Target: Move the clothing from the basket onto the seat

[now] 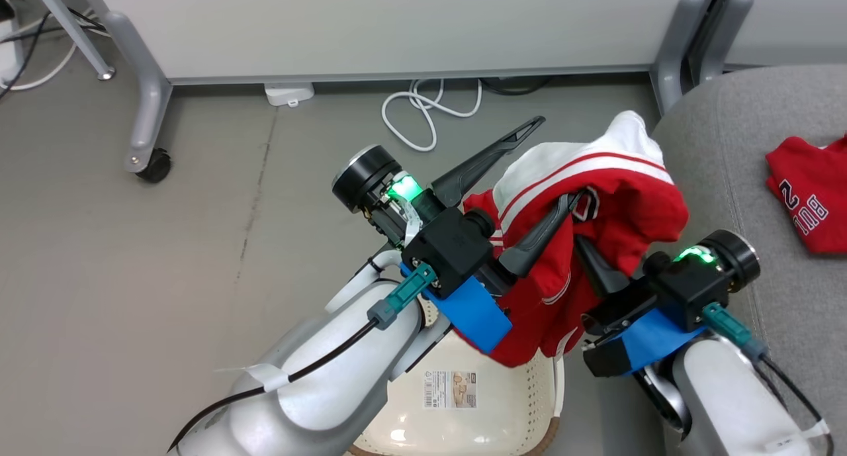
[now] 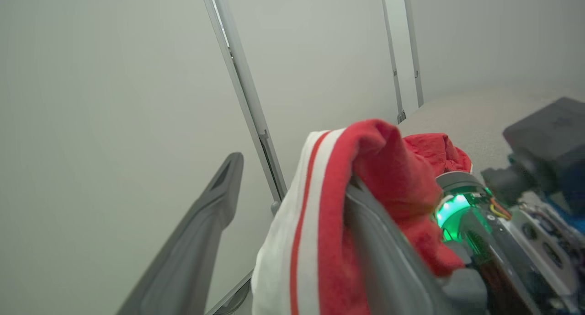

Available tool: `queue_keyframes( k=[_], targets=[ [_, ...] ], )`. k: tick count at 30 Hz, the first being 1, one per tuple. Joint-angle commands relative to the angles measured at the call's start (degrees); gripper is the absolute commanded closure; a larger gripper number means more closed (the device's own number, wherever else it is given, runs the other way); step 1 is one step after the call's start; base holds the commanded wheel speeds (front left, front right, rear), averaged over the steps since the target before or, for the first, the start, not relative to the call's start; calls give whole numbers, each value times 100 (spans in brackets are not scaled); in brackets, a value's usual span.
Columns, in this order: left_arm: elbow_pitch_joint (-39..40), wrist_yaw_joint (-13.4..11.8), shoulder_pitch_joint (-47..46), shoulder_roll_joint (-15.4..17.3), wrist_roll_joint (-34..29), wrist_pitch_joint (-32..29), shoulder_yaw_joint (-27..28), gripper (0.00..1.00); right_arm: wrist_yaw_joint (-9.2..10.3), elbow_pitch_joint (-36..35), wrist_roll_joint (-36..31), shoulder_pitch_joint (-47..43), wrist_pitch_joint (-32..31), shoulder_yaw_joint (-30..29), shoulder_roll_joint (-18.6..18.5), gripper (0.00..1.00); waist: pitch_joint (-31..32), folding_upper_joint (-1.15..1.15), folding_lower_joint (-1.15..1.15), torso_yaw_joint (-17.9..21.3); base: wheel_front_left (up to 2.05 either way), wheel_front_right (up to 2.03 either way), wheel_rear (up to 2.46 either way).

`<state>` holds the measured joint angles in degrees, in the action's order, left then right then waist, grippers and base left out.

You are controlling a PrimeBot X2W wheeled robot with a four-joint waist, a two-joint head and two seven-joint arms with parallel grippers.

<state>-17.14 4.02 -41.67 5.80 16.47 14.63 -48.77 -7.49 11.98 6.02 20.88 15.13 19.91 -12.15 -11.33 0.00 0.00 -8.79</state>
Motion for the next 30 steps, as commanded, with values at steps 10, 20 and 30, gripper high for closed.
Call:
queue_keyframes(
  k=[10, 20, 30],
  targets=[
    [7, 40, 89, 105, -75, -19, -212, 0, -1, -205, -119, 75, 3, -900, 45, 100, -357, 0, 0, 394, 0, 0, 0],
    [65, 66, 135, 205, -131, -65, -455, 0, -1, -450, -204, -61, 3, -1695, 185, 100, -590, 0, 0, 924, 0, 0, 0],
    [175, 8, 75, 436, -140, -109, -454, 0, -1, -714, -231, -357, 3, -2250, 410, 100, -817, 0, 0, 1529, 0, 0, 0]
  ],
)
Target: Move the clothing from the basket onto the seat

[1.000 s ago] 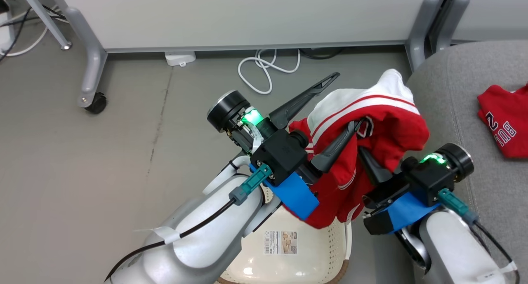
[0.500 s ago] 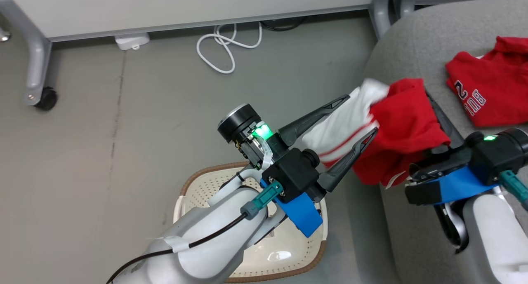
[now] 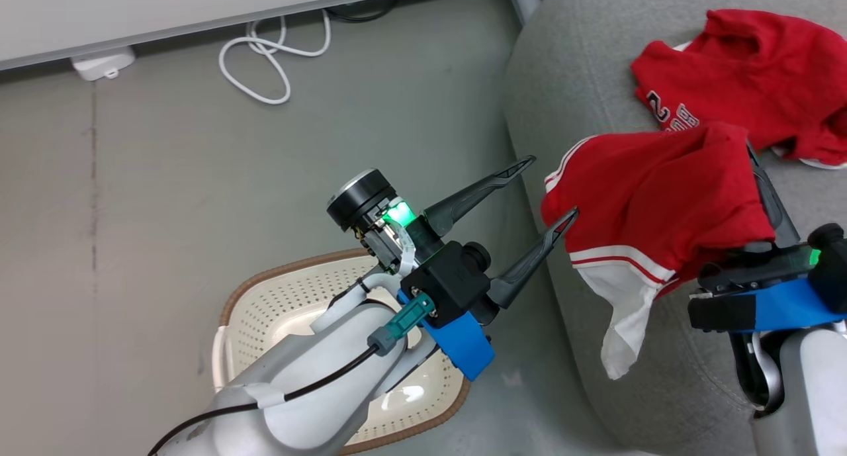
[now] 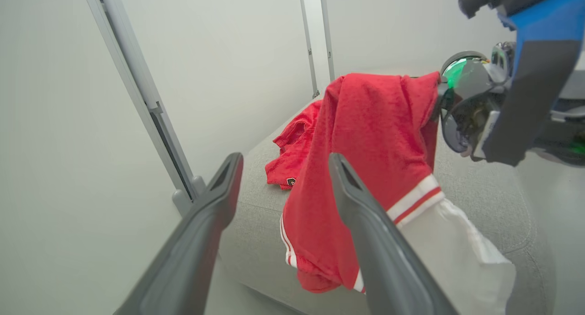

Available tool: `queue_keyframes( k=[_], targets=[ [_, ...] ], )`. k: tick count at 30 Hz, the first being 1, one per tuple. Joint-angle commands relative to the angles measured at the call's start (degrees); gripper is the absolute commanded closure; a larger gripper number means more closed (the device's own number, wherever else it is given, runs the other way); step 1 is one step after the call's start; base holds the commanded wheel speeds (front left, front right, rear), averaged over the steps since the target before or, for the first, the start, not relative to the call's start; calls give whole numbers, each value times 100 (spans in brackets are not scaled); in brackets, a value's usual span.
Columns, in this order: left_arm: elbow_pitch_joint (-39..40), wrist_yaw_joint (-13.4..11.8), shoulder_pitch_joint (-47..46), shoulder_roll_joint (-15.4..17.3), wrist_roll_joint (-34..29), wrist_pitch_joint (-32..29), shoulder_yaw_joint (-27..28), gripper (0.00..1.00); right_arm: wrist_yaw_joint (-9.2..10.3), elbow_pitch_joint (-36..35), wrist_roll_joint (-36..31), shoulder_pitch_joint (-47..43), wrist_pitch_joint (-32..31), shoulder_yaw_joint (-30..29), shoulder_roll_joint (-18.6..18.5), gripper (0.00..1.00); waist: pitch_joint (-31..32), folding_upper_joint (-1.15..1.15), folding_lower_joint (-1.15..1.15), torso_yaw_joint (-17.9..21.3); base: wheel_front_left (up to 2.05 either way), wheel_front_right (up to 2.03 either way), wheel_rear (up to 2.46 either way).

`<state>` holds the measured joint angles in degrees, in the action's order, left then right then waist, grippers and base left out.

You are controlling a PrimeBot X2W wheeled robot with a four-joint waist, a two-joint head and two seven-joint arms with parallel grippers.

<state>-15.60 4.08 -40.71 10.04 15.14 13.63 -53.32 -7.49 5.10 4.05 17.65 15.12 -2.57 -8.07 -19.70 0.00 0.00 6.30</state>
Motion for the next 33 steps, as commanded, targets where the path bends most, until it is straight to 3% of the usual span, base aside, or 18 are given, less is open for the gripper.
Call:
queue_keyframes(
  k=[1, 11, 19, 25, 33],
  targets=[
    [26, 1, -24, 30, -11, -14, -12, 0, -1, -48, -34, -60, 3, -59, 25, 100, 7, 0, 0, 77, 0, 0, 0],
    [89, -61, -24, 151, -28, 2, -49, 0, -1, -249, -32, -300, 4, -405, 161, 100, -51, 0, 0, 549, 0, 0, 0],
    [73, -154, -3, 223, 9, 46, -5, 0, -1, -375, -37, -259, 4, -488, 210, 100, -48, 0, 0, 639, 0, 0, 0],
    [136, -255, -78, 317, 36, 55, 100, 0, -1, -527, -66, 328, 3, -398, 89, 100, -193, 0, 0, 625, 0, 0, 0],
    [258, -318, -275, 469, 3, 16, 207, 0, -1, -577, -133, 1860, 3, -667, -157, 100, -594, 0, 0, 575, 0, 0, 0]
  ],
)
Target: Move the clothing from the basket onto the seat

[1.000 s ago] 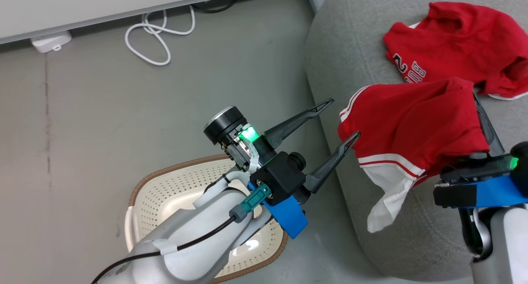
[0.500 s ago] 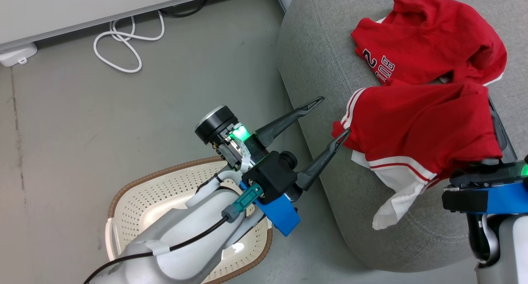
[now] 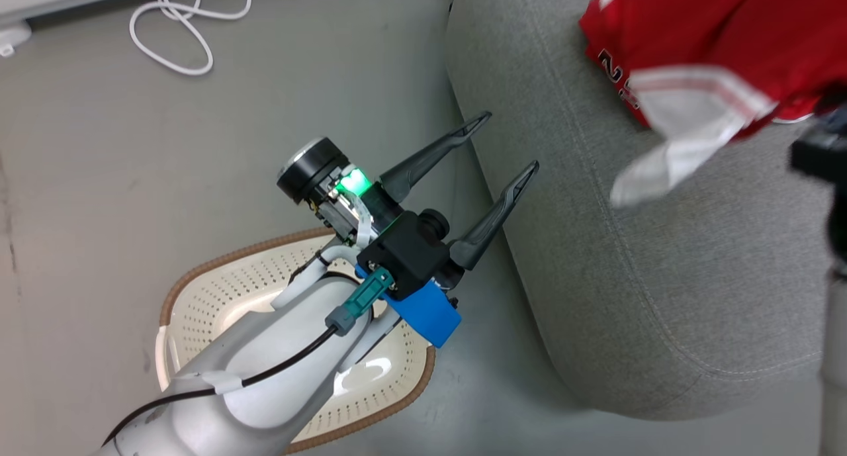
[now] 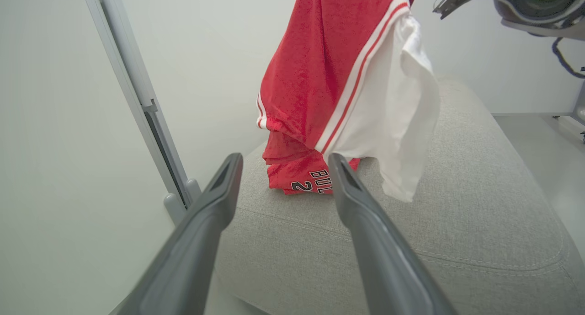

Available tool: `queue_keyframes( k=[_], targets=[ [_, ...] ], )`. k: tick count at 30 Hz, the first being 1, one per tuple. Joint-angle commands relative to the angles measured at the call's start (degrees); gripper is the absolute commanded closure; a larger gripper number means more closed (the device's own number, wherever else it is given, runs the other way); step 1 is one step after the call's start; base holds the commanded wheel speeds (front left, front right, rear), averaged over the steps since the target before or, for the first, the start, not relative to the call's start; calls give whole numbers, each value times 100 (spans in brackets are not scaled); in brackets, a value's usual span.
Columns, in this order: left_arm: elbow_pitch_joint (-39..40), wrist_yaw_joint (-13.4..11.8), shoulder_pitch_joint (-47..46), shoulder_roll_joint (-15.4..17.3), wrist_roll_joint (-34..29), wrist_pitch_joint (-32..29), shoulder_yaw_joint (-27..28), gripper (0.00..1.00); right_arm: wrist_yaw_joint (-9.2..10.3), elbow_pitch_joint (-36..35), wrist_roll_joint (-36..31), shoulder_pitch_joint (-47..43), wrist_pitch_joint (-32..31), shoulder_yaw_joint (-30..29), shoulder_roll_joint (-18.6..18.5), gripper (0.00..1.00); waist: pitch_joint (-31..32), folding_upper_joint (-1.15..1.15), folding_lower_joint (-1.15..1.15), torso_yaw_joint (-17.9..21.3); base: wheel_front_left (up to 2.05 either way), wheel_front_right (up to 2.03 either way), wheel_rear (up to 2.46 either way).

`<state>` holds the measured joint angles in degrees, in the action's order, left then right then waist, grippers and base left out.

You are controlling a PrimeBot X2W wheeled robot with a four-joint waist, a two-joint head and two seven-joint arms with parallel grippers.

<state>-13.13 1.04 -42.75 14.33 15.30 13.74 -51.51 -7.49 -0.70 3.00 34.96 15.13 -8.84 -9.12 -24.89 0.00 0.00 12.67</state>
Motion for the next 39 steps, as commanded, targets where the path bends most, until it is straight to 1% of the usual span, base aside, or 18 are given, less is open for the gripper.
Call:
queue_keyframes(
  k=[1, 4, 10, 12, 14, 17, 18, 21, 31, 39],
  targets=[
    [32, -19, -108, 46, -23, -3, 27, 0, -1, 26, -22, 333, 3, -129, -97, 100, -149, 0, 0, -86, 0, 0, 0],
    [74, -22, -220, 40, -60, -22, 17, 0, -1, 121, -74, 888, 3, -365, -330, 100, -355, 0, 0, -168, 0, 0, 0],
    [97, -21, -388, 14, -105, -17, 1, 0, -1, 322, -127, 1920, 2, -965, -1042, 100, -749, 0, 0, -327, 0, 0, 0],
    [99, -31, -420, 14, -123, -2, 0, 0, -1, 438, -147, 2177, 1, -1111, -1325, 100, -865, 0, 0, -349, 0, 0, 0],
    [95, -33, -476, 18, -137, 14, 0, 0, -1, 528, -108, 2389, 1, -1229, -1486, 100, -968, 0, 0, -358, 0, 0, 0],
    [77, -40, -524, 34, -148, 40, 7, 0, -1, 855, -60, 2549, 1, -1295, -1697, 100, -1102, 0, 0, -345, 0, 0, 0],
    [77, -40, -524, 34, -148, 40, 7, 0, -1, 855, -60, 2549, 1, -1295, -1697, 100, -1102, 0, 0, -345, 0, 0, 0],
    [49, -27, -598, 0, -166, 52, -15, 0, -1, 1170, -80, 2557, 2, -1235, -1750, 100, -1191, 0, 0, -348, 0, 0, 0],
    [-16, 16, -735, -125, -159, 103, -53, 0, -1, 2122, -183, 1802, 2, -1542, -1309, 100, -1337, 0, 0, -472, 0, 0, 0],
    [-40, -7, -807, -106, -139, 129, -9, 0, -1, 2799, -171, 1083, 2, -1672, -932, 100, -1384, 0, 0, -545, 0, 0, 0]
  ],
)
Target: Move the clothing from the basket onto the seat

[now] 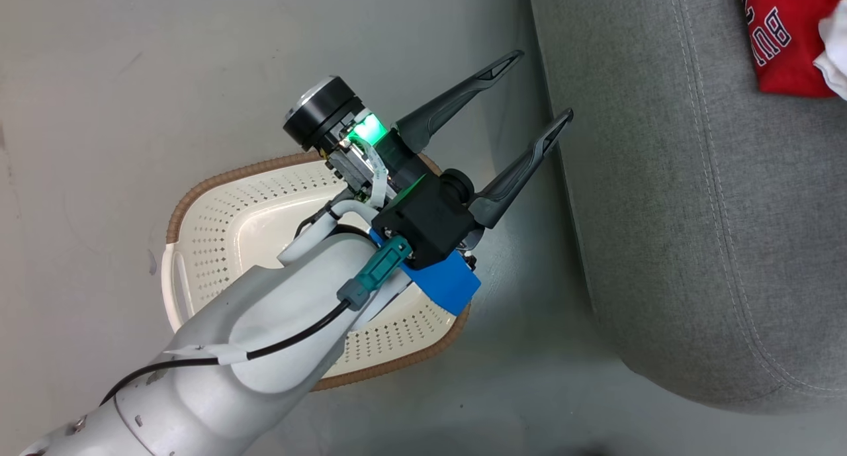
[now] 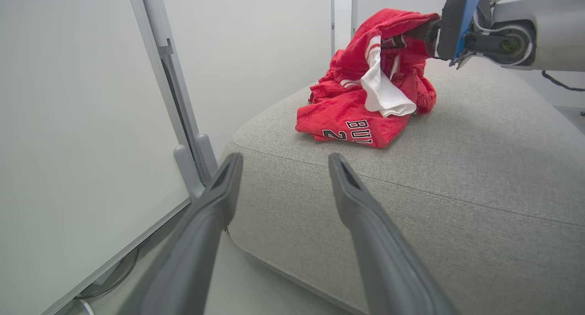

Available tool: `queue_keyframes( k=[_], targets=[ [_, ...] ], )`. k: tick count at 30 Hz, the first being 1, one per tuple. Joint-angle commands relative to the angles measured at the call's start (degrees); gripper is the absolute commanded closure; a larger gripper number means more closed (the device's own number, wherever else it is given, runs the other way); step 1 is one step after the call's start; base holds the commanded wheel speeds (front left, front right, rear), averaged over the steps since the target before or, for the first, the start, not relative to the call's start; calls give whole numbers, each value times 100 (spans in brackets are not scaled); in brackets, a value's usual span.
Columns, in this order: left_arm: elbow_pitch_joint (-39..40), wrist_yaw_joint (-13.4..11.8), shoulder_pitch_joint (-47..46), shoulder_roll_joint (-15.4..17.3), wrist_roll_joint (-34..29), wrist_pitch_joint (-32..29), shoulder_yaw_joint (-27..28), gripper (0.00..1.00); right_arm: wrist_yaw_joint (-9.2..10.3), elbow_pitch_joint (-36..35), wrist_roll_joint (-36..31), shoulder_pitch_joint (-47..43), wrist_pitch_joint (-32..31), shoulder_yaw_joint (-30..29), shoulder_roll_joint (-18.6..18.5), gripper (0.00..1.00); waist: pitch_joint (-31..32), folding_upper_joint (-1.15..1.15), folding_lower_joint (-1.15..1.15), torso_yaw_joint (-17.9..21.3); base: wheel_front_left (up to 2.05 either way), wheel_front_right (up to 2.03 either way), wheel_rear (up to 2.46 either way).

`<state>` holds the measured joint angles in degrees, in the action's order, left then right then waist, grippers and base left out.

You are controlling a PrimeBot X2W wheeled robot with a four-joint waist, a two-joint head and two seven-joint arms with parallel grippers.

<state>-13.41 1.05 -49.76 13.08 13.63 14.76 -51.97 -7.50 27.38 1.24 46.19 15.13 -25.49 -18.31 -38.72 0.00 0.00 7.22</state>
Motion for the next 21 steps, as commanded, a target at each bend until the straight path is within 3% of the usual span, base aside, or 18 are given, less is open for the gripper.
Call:
queue_keyframes(
  k=[1, 7, 8, 9, 10, 21],
  targets=[
    [-16, -10, -111, 20, 32, 26, 42, 0, 1, 56, 22, -88, 2, -53, 27, 100, 2, 0, 0, -6, 0, 0, 0],
    [-46, -24, -90, 11, 48, 44, 55, 0, 1, 368, 102, -215, 2, -125, 195, 100, 105, 0, 0, -17, 0, 0, 0],
    [-52, -32, -66, 7, 45, 45, 56, 0, 1, 383, 103, -221, 2, -117, 215, 83, 139, 0, 0, -11, 0, 0, 0],
    [-62, -37, -37, 0, 50, 46, 56, 0, 1, 421, 89, -241, 2, -98, 236, 31, 176, 0, 0, -5, 0, 0, 0],
    [-75, -47, -5, -6, 63, 45, 59, 0, 1, 453, 97, -277, 1, -59, 272, 0, 223, 0, 0, 3, 0, 0, 0],
    [-40, -147, 439, -28, 201, 49, 253, 0, 1, -536, 23, -1536, 2, 99, 613, 0, 991, 0, 0, 56, 0, 0, 0]
  ],
)
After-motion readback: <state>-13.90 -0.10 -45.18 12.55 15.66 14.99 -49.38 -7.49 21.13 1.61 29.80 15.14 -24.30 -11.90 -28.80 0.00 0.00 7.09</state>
